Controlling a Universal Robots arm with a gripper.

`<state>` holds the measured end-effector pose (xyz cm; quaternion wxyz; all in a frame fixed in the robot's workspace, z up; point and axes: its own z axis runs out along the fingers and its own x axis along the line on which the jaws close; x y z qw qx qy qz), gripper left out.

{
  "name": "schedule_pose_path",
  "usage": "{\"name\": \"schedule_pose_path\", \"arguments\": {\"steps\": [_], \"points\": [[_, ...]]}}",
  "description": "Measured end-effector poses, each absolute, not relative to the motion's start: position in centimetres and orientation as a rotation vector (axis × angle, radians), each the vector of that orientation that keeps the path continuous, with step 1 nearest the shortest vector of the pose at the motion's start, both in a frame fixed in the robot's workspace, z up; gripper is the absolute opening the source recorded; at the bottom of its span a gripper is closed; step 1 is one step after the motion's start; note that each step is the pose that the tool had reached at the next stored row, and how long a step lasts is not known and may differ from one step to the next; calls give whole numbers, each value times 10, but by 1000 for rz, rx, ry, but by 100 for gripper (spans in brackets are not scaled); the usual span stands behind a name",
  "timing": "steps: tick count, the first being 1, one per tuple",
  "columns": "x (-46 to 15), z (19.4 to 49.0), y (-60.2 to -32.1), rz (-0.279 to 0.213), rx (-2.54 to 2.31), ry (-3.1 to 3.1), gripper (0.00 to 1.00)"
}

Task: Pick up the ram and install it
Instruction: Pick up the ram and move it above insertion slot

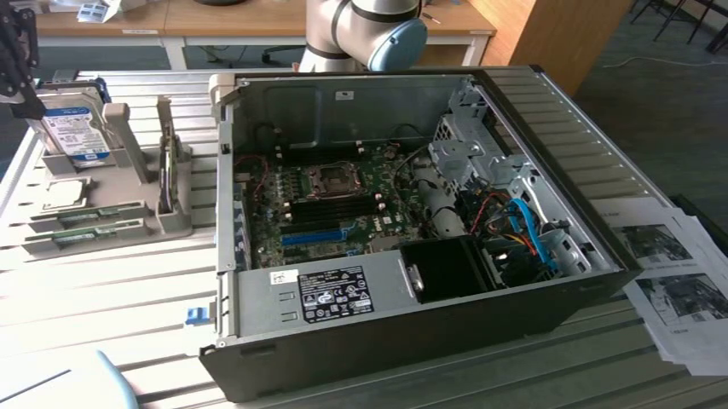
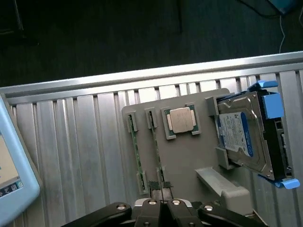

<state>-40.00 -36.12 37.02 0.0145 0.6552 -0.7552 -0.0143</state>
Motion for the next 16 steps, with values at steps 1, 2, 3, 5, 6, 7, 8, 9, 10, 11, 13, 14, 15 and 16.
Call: {"name": "schedule_pose_path", "arguments": {"steps": [1, 2, 3, 5, 6, 7, 8, 9, 10, 11, 13, 14, 15, 16], "points": [[-400, 370, -361, -44, 2056, -2336, 9], [-400, 370, -361, -44, 2072, -2322, 9], [-400, 370, -361, -44, 2086, -2309, 9], [-400, 370, -361, -44, 2095, -2301, 9], [-400, 370, -361, -44, 2096, -2300, 9], [-400, 370, -361, -43, 2096, -2300, 9], [-400, 370, -361, -44, 2097, -2299, 9], [-400, 370, -361, -43, 2100, -2296, 9], [-400, 370, -361, -43, 2107, -2289, 9], [-400, 370, -361, -43, 2119, -2278, 9], [-400, 370, -361, -43, 2143, -2255, 9], [-400, 370, -361, -42, 2154, -2244, 9], [-400, 370, -361, -42, 2164, -2235, 9], [-400, 370, -361, -42, 2171, -2228, 9]]}}
